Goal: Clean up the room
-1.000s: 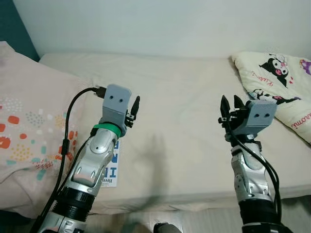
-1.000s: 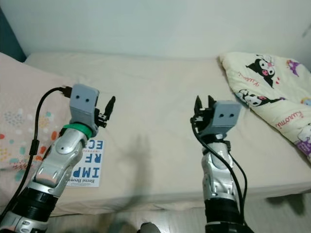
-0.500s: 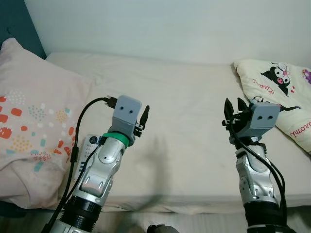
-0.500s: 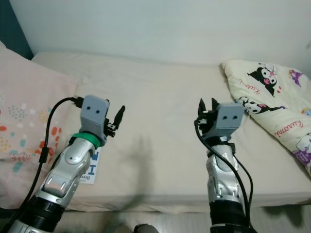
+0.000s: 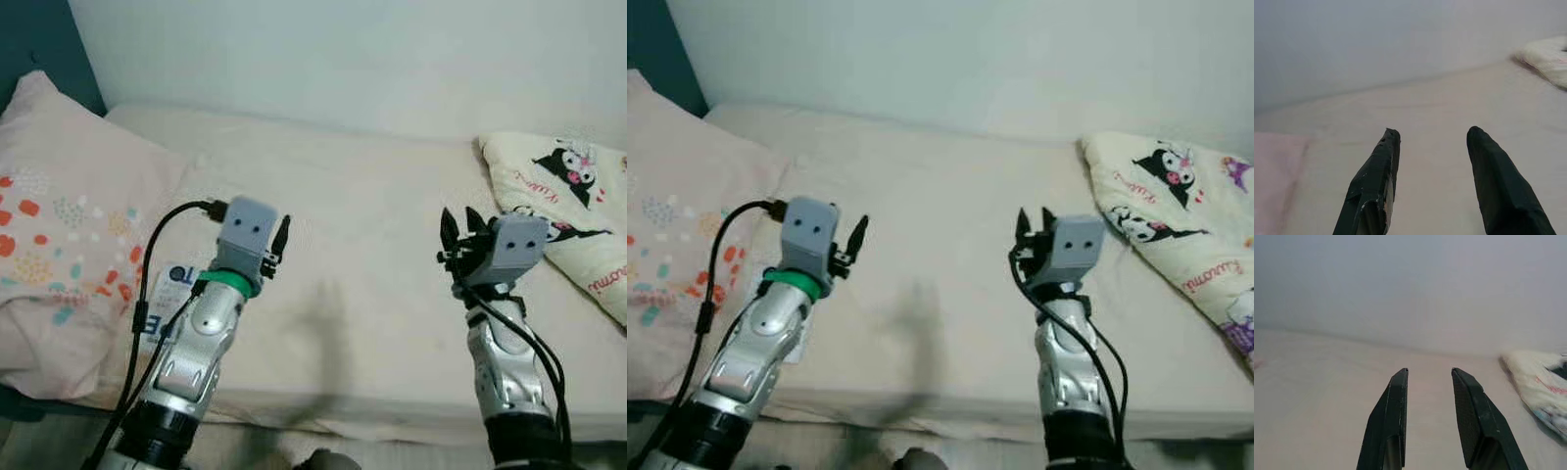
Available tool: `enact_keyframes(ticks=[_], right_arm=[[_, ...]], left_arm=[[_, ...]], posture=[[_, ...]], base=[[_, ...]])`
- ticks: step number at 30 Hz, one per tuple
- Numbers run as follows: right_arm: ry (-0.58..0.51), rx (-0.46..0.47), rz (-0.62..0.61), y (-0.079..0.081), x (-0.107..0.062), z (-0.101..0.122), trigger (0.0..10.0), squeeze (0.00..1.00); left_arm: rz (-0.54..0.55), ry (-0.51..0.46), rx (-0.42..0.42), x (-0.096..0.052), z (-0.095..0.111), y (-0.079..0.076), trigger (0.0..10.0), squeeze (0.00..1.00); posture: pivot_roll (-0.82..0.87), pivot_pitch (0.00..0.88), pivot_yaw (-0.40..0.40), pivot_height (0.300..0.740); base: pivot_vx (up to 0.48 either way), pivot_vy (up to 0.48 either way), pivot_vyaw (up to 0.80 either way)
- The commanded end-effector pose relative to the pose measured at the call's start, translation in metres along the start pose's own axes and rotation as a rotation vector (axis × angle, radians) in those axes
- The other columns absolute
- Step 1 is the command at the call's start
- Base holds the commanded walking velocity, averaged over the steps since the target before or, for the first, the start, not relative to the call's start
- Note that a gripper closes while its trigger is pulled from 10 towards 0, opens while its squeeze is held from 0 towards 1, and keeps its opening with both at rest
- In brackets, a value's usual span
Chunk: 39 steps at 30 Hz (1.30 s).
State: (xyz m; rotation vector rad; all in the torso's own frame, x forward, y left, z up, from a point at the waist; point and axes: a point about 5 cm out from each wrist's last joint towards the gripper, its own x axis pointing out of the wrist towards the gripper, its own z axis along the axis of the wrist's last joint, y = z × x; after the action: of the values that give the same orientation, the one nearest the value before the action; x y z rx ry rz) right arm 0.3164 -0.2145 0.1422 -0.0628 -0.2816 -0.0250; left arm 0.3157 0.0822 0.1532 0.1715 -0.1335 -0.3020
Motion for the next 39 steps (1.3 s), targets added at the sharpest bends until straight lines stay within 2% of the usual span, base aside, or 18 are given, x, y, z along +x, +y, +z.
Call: enact_keyframes(ticks=[1,39], right_arm=[[-0.005,0.005,-0.030,-0.0065,-0.0011,0.0006,10.0,0.00],[0.010,0.005,-0.025,-0.0049,-0.0058,-0.0028,10.0,0.00]], left_arm=[[-0.024,0.003,0.003,-0.0003,-0.0013,-0.0053,10.0,0.00],[-0.029,0.016,0.000,-0.0013,-0.0044,-0.0069,10.0,0.00]], posture=[[-0.19,0.073,-0.050,0.740],[-0.20,0.083,-0.051,0.740]], base=[[0.000,-0.480,0.00],[0.000,-0.434,0.00]])
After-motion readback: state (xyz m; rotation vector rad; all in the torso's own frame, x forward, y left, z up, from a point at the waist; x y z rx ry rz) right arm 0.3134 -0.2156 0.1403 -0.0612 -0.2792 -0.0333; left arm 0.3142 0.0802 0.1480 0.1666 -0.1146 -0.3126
